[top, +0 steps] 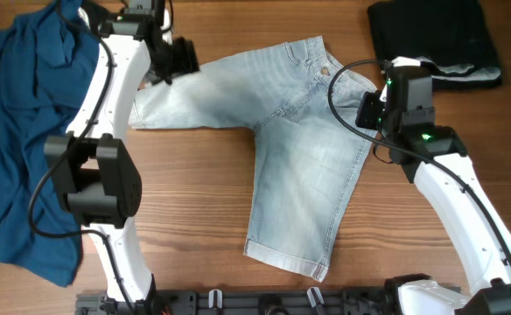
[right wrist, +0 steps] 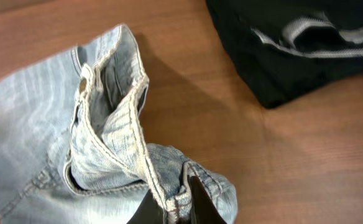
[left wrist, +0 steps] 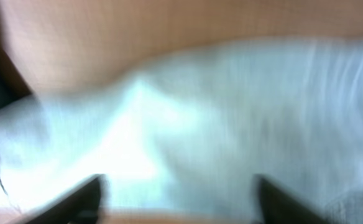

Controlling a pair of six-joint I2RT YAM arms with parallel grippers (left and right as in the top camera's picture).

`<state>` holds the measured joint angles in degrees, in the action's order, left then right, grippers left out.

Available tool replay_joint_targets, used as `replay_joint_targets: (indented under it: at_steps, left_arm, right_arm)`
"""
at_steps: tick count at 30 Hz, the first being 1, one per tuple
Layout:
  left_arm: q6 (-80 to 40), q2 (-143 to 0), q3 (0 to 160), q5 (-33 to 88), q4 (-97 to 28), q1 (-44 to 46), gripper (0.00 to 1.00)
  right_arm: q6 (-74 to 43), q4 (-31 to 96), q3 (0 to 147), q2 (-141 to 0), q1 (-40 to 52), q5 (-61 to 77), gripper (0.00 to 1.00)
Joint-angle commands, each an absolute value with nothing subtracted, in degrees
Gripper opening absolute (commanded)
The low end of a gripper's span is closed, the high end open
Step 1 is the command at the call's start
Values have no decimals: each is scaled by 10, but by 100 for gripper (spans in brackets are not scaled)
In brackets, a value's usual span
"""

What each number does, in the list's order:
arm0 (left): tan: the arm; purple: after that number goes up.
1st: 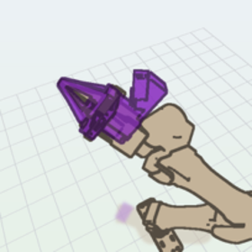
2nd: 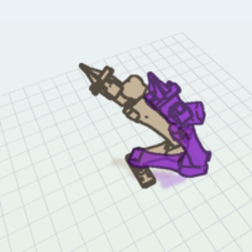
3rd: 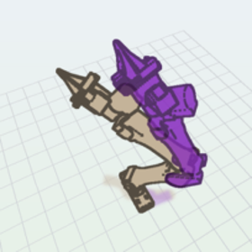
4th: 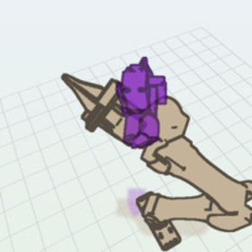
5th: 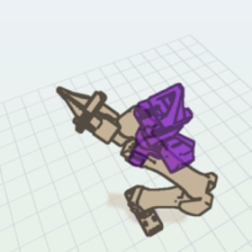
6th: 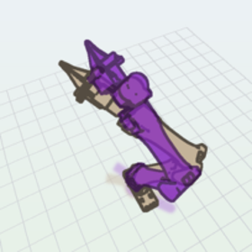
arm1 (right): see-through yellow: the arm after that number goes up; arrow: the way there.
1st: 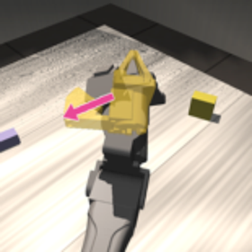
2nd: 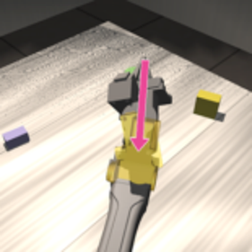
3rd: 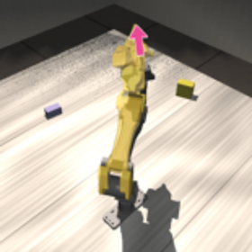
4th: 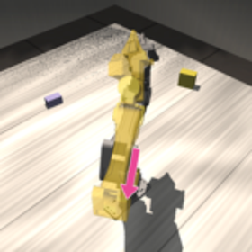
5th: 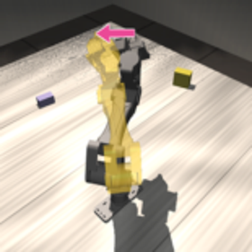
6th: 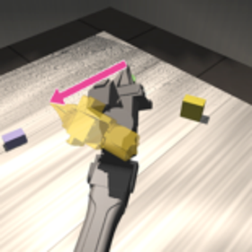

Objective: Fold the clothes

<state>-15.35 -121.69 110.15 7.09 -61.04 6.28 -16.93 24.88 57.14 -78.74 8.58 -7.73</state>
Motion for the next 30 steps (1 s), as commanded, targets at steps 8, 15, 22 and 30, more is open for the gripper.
replay_joint_targets:
  at_steps: [8, 15, 22, 30]
  left_arm:
    - [-154, -1218, 966, 185, -762, 223, 96]
    - [-154, -1218, 851, 199, -702, 352, 100]
    - [-154, -1218, 797, 206, -661, 410, 5]
    - [-154, -1218, 799, 110, -669, 388, 4]
  right_arm:
    - [-196, 333, 578, -777, 38, -184, 5]
    - [-195, 368, 578, -777, 18, -184, 7]
    - [-195, 373, 578, -777, 18, -180, 5]
    - [-195, 387, 578, -777, 18, -179, 4]
